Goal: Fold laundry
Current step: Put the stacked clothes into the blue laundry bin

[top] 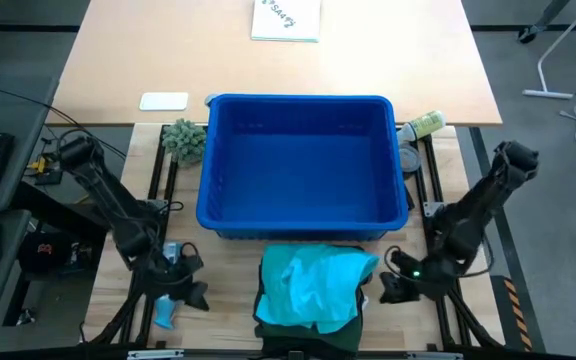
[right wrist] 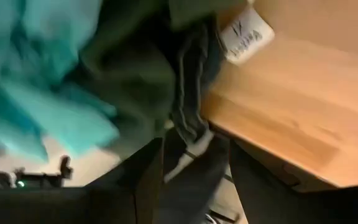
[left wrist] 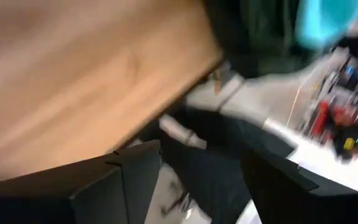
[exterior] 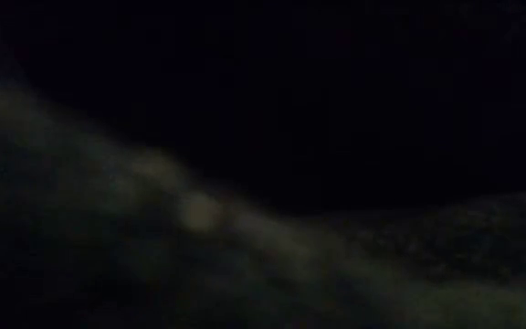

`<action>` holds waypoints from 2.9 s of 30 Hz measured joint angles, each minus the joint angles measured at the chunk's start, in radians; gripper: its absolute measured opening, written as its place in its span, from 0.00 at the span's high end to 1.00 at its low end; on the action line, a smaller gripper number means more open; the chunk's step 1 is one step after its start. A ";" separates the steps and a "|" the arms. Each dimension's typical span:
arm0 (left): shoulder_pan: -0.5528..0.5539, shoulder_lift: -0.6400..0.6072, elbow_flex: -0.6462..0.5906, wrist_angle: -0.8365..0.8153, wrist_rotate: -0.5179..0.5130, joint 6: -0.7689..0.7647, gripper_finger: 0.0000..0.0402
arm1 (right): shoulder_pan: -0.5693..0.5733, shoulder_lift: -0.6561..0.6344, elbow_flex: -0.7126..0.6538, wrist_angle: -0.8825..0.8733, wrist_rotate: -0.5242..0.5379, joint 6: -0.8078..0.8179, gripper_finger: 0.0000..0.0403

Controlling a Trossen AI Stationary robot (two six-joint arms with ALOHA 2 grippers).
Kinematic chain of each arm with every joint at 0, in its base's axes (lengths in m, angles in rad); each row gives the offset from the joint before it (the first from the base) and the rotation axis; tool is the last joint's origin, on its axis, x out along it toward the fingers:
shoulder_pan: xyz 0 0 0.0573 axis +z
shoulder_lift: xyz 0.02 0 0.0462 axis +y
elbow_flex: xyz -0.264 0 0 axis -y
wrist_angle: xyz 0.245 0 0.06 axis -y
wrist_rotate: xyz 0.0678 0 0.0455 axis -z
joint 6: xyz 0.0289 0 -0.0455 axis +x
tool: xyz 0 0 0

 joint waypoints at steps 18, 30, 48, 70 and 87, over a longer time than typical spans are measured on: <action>0.109 0.180 -0.248 0.630 -0.215 0.003 0.45 | -0.094 -0.084 -0.014 -0.265 -0.008 -0.018 0.59; 0.154 0.605 0.081 0.616 -0.305 -0.106 0.45 | -0.091 -0.158 -0.014 -0.347 0.010 -0.226 0.59; 0.199 0.697 0.193 0.502 -0.380 -0.180 0.45 | 0.037 -0.168 0.060 -0.422 0.238 -0.002 0.59; 0.211 0.694 0.192 0.542 -0.288 -0.172 0.45 | 0.079 0.340 0.185 0.116 0.289 0.074 0.59; 0.247 0.694 0.192 0.545 -0.257 -0.171 0.45 | 0.076 0.324 -0.086 0.295 0.276 0.074 0.59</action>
